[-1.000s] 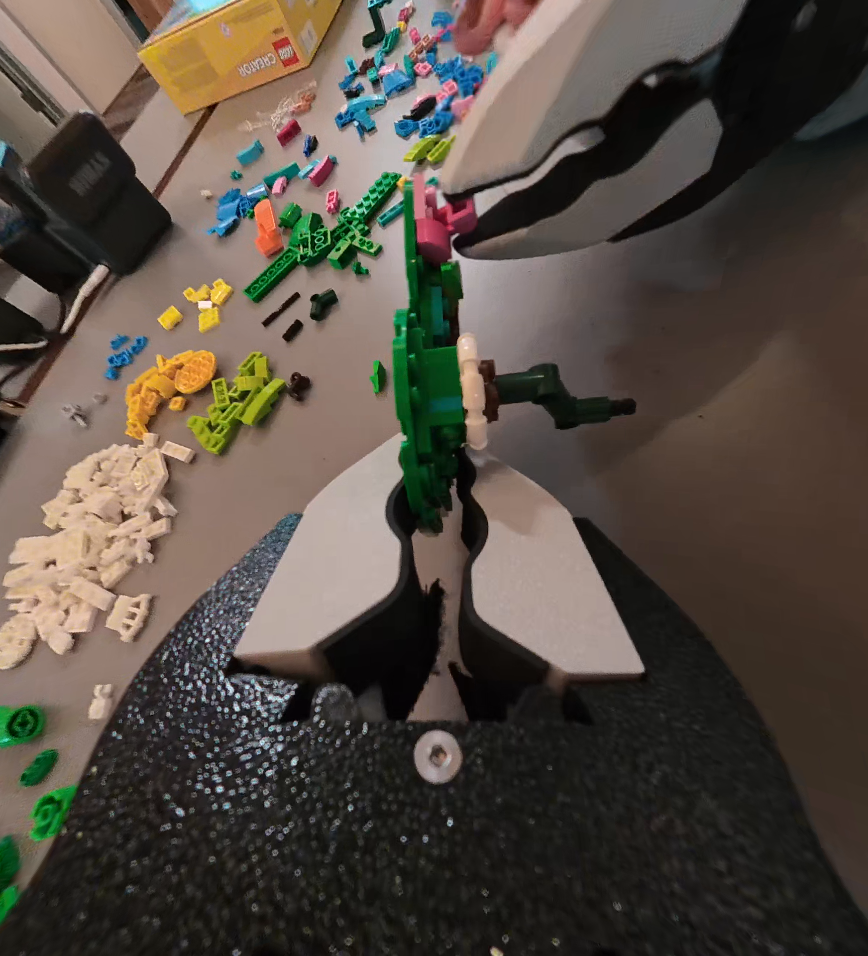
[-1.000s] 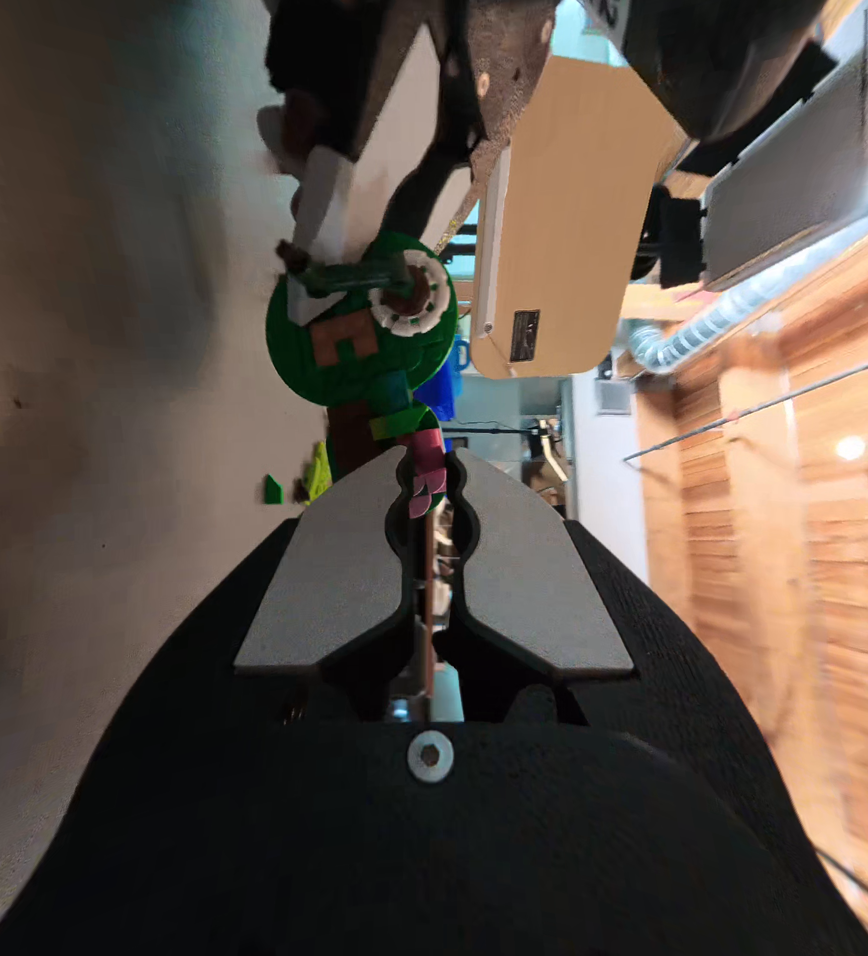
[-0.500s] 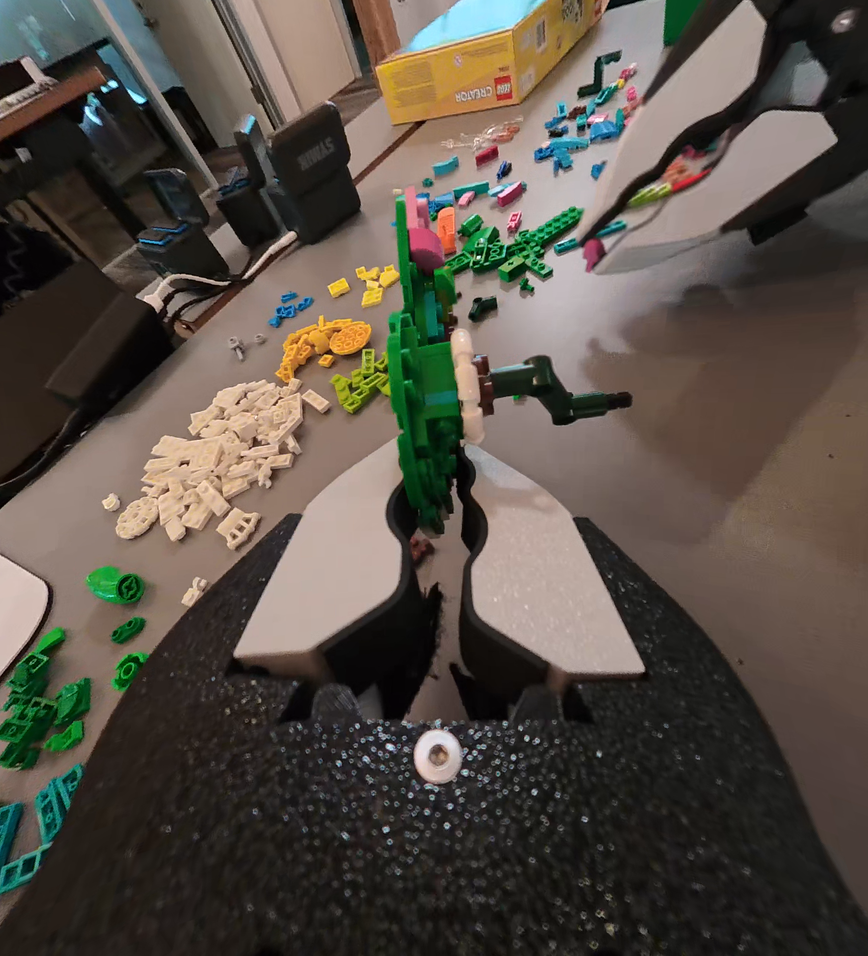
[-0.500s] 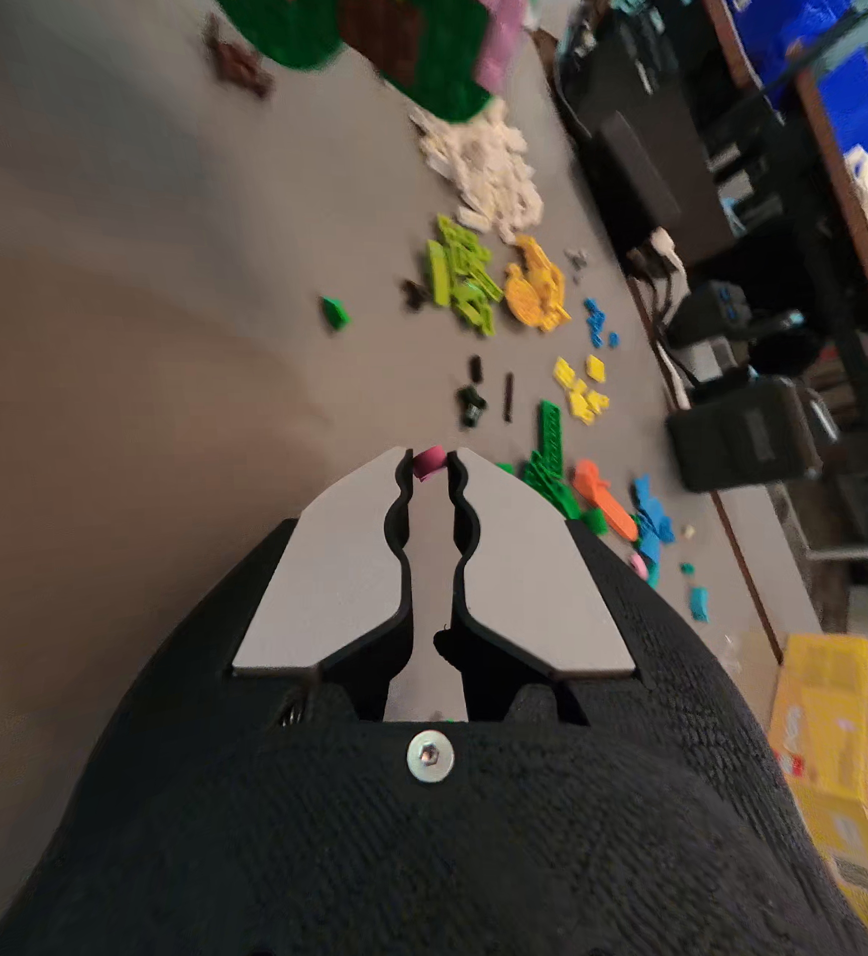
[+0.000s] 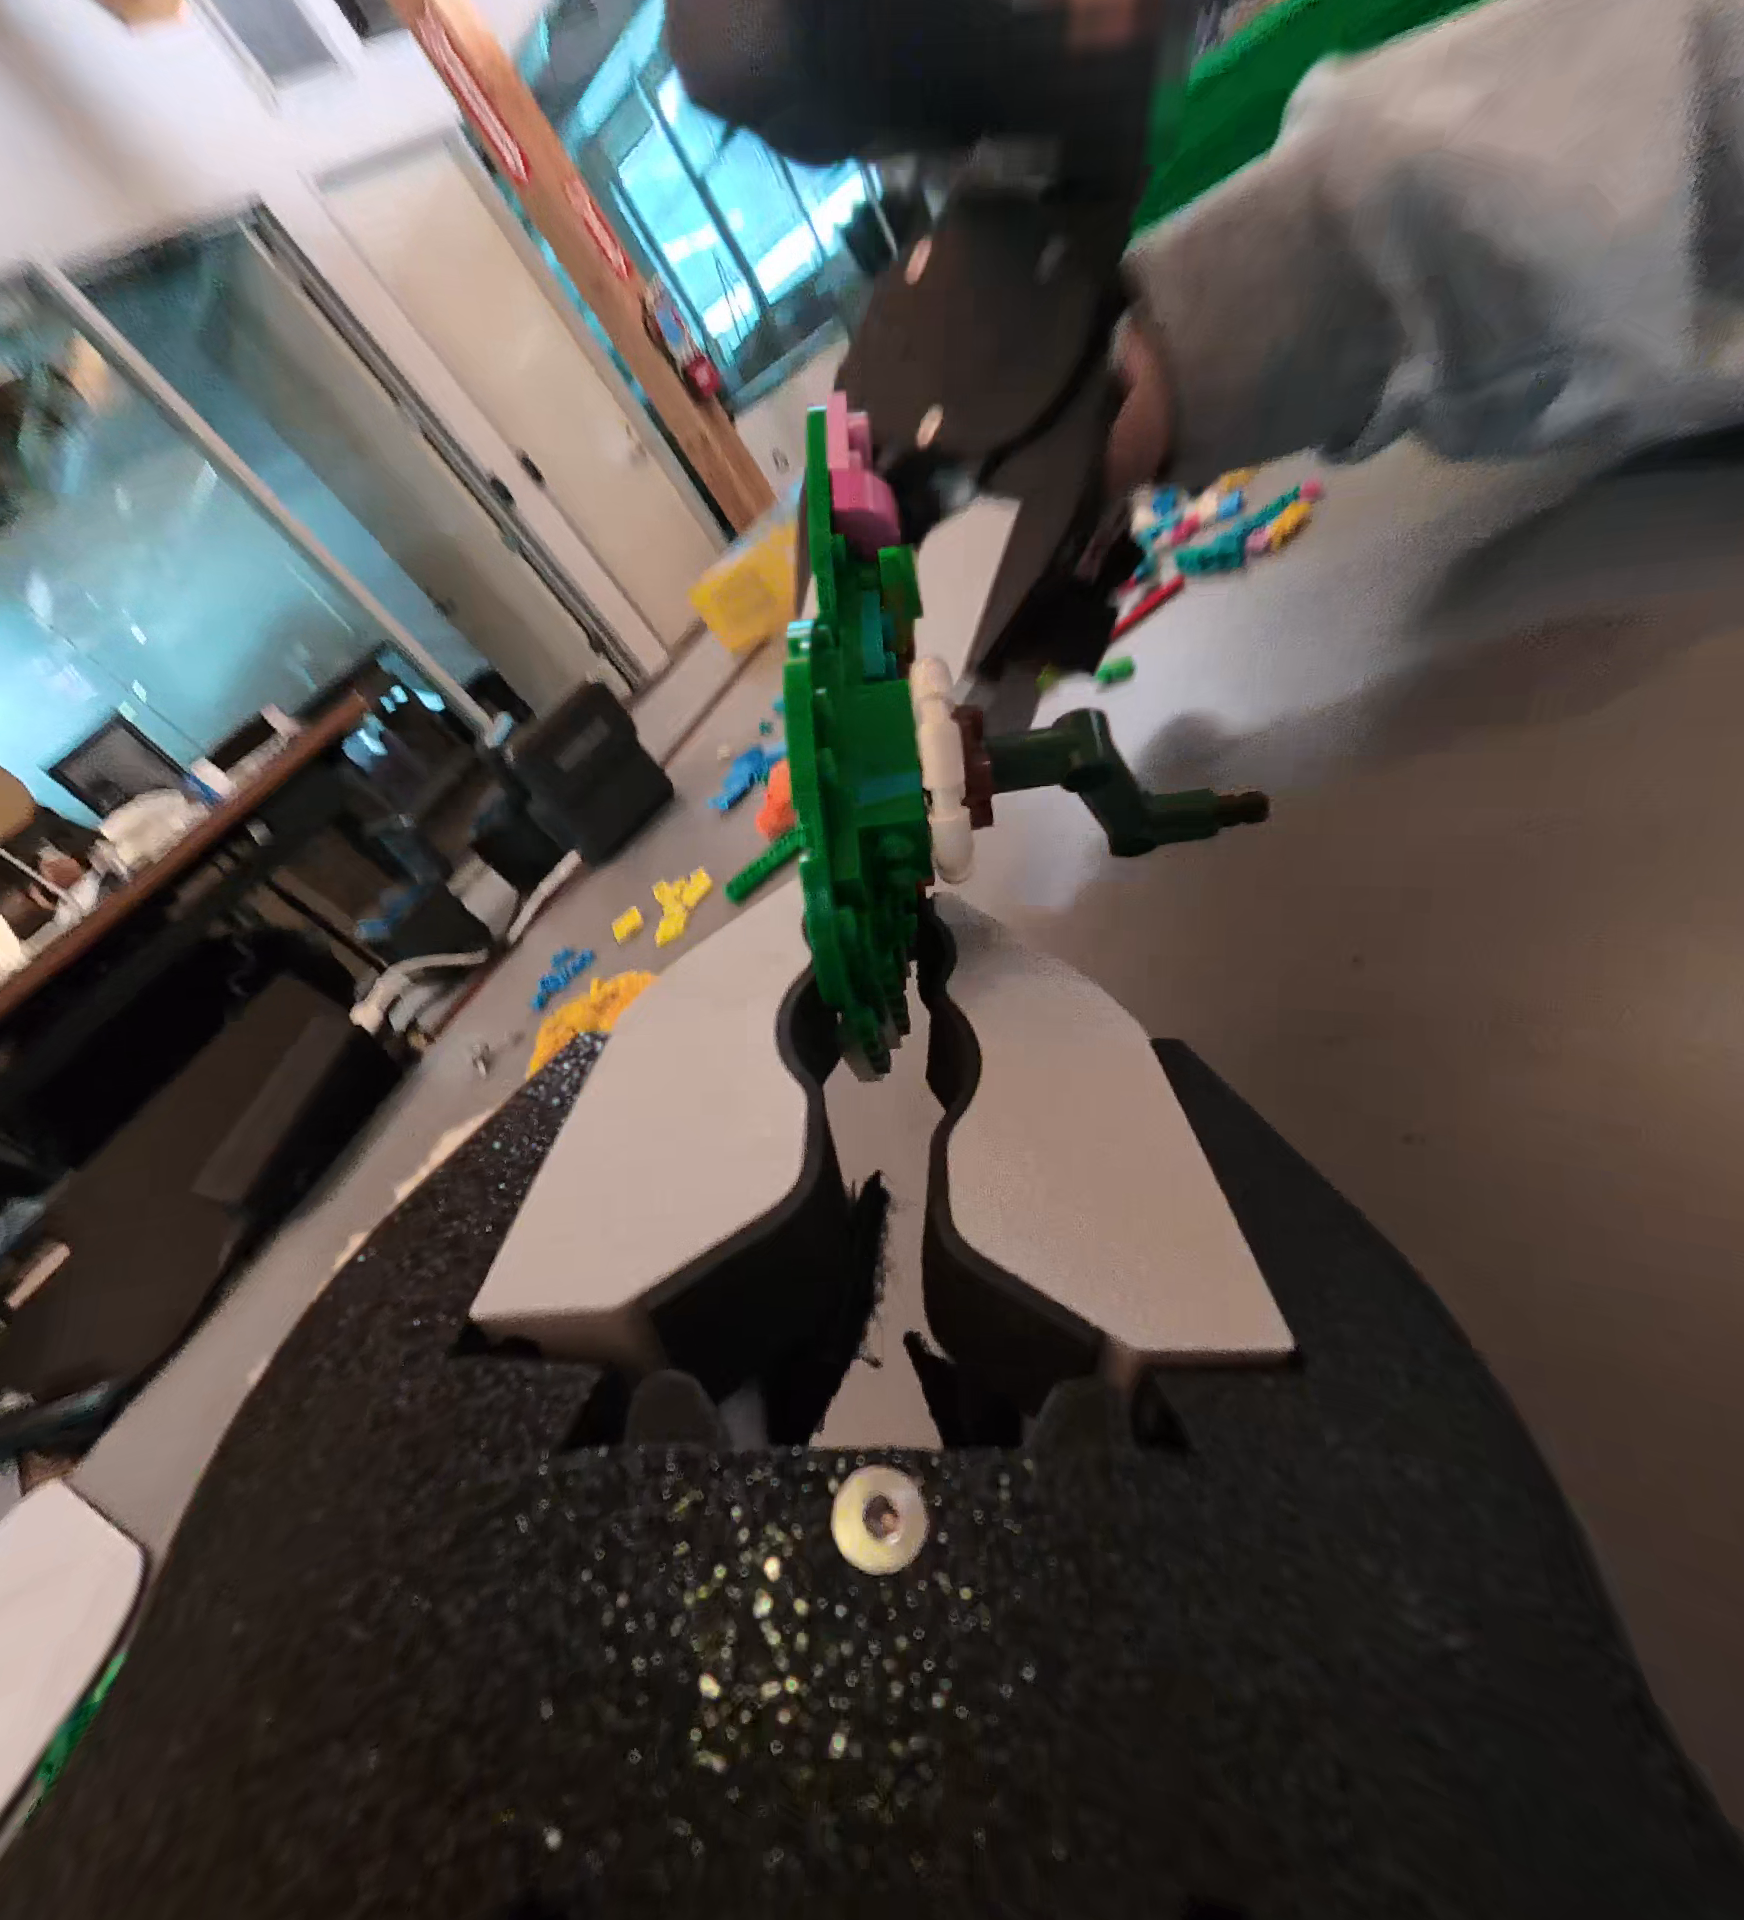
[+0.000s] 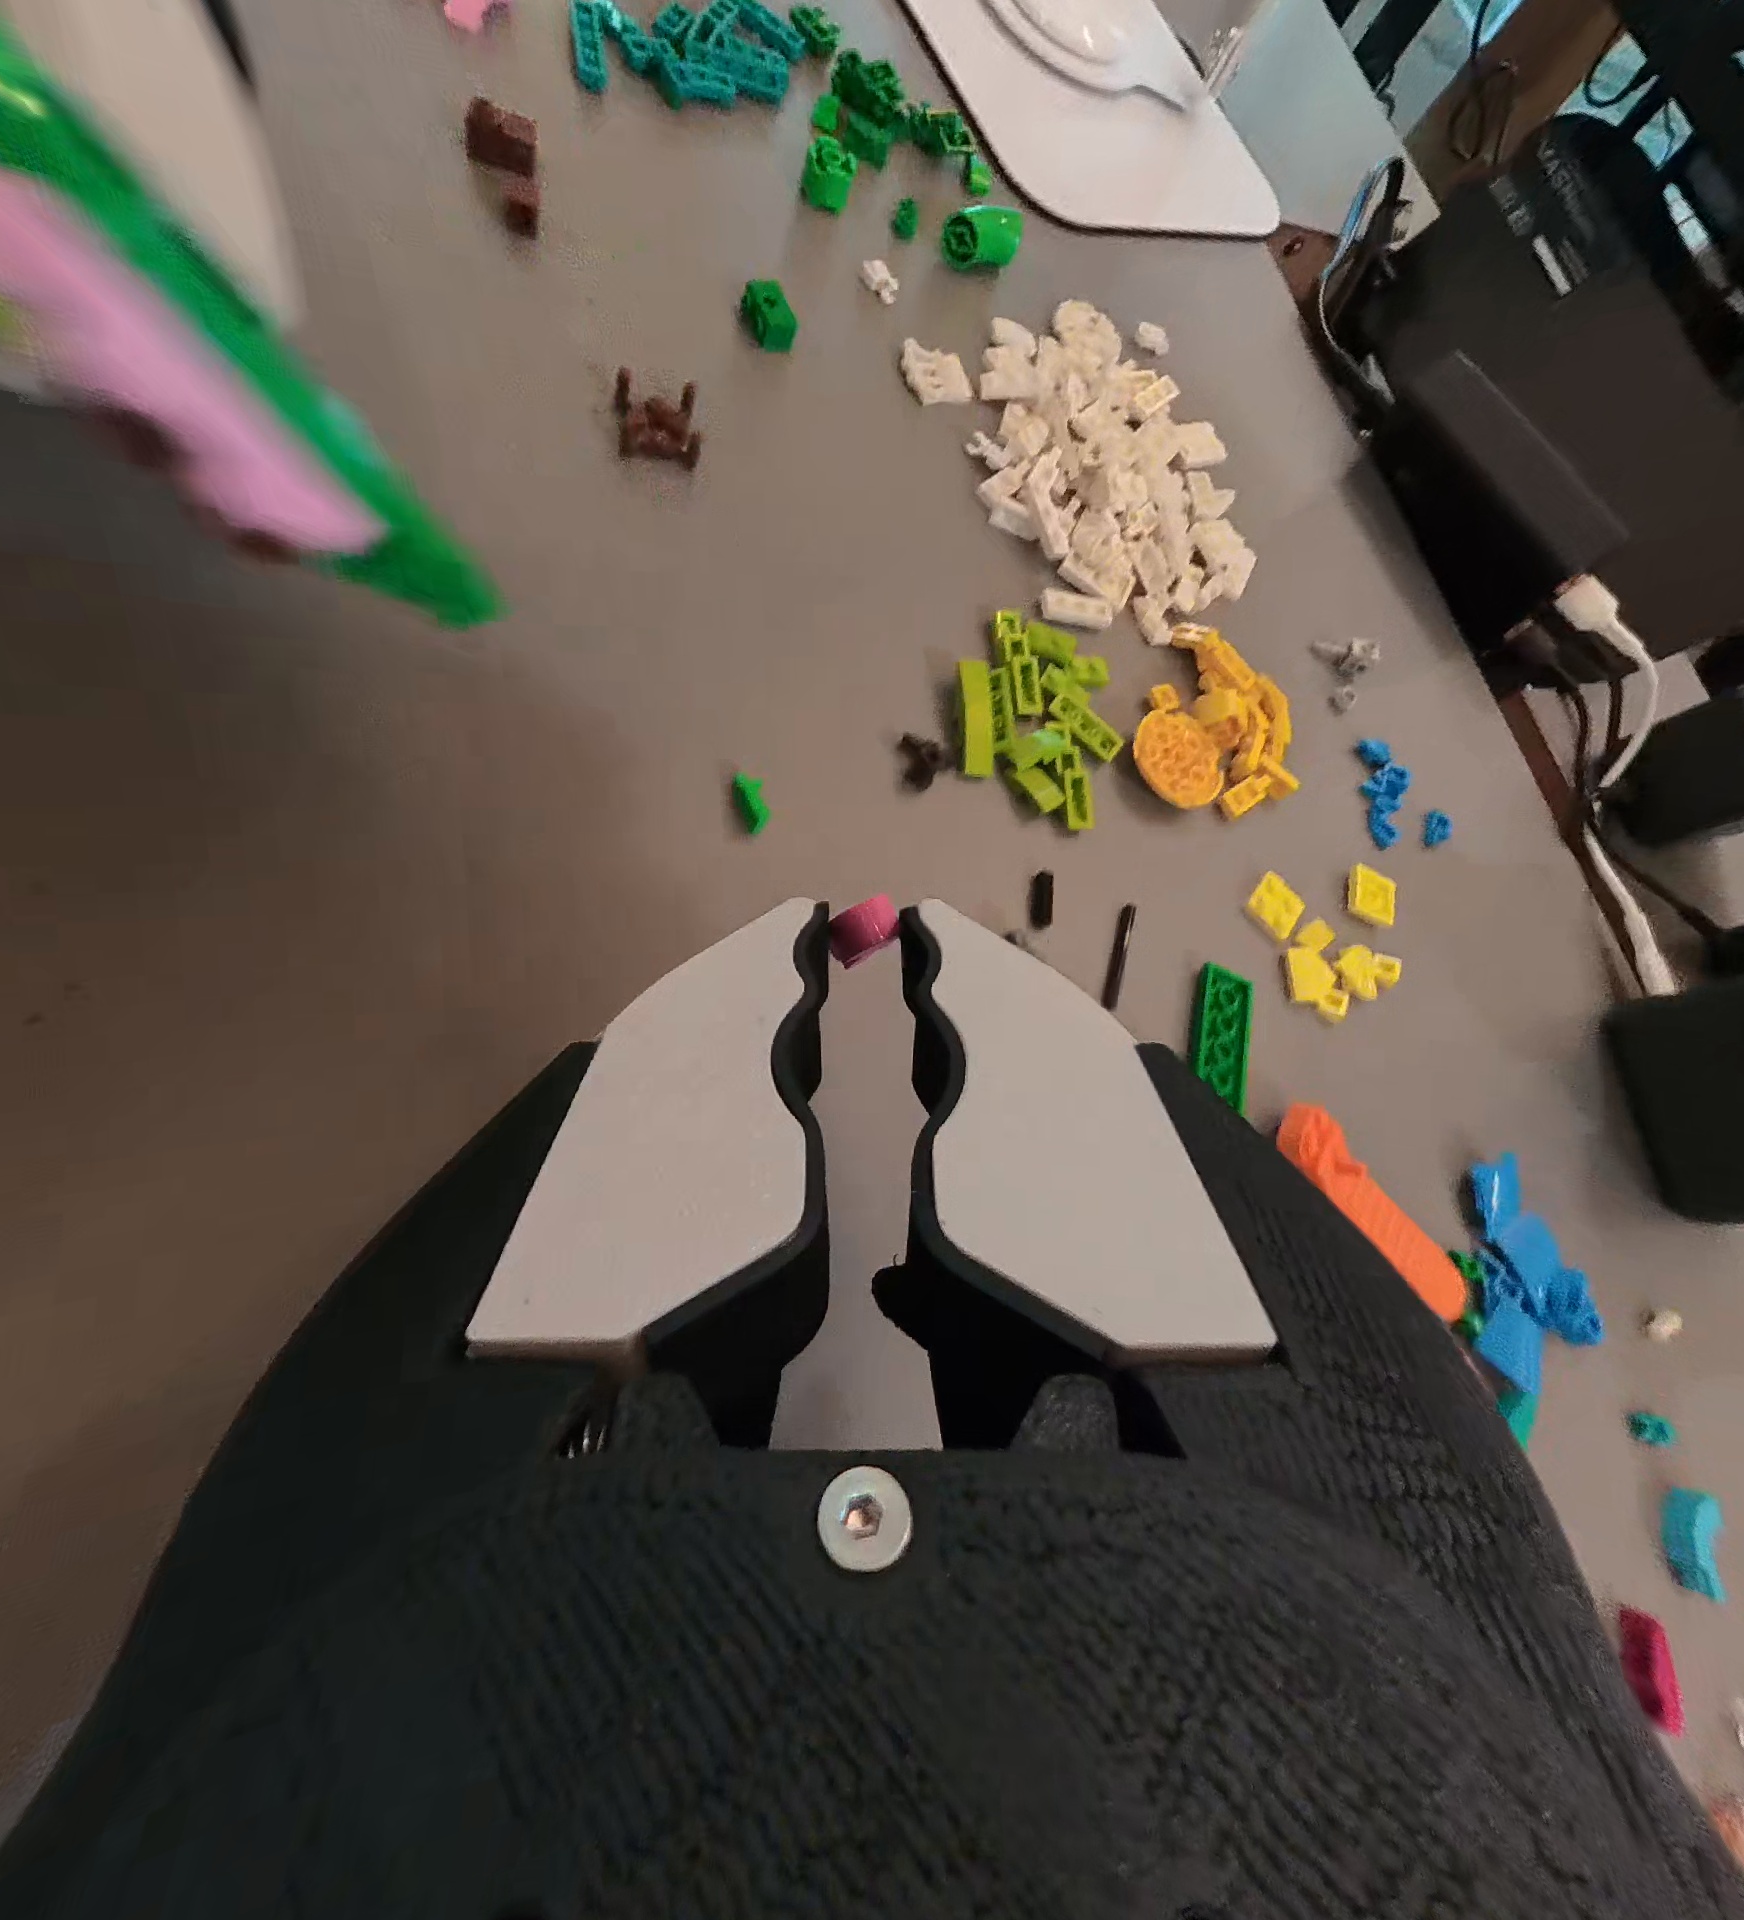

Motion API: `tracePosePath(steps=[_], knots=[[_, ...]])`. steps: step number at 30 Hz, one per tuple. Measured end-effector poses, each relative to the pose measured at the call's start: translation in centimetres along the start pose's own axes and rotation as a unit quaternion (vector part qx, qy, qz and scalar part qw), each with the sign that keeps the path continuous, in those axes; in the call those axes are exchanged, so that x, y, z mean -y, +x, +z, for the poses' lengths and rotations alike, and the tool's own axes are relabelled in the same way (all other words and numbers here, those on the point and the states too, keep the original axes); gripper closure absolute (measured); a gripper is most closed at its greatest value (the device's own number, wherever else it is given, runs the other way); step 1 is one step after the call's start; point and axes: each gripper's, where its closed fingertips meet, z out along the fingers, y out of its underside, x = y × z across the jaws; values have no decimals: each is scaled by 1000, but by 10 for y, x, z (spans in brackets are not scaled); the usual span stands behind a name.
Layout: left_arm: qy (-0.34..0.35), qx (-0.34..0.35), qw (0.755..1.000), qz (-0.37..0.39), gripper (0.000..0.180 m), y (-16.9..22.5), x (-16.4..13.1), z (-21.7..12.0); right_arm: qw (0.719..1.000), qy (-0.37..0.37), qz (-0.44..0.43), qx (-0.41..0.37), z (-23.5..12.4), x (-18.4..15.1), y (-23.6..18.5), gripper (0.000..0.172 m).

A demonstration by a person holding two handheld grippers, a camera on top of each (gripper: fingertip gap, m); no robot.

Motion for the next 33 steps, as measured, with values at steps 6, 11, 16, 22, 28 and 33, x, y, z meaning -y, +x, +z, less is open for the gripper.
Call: tracePosePath(steps=[6, 11, 16, 22, 28, 33], knots=[[102, -17, 994, -33, 168, 16, 33, -18, 998, 12, -13, 62, 47, 34, 4, 160], [145, -30, 984, -96, 168, 8, 37, -35, 991, 45, -47, 113, 92, 82, -7, 159], [167, -12, 979, -117, 168, -11, 31, -76, 973, 81, -85, 200, 136, 142, -46, 159], [189, -16, 975, -117, 168, -13, 36, -91, 956, 71, -165, 230, 198, 201, -76, 159], [201, 1, 971, -126, 168, -20, 39, -95, 919, 43, -208, 333, 230, 229, -131, 159], [198, -3, 971, -137, 168, -20, 37, -92, 897, -36, -242, 369, 248, 223, -160, 159]])
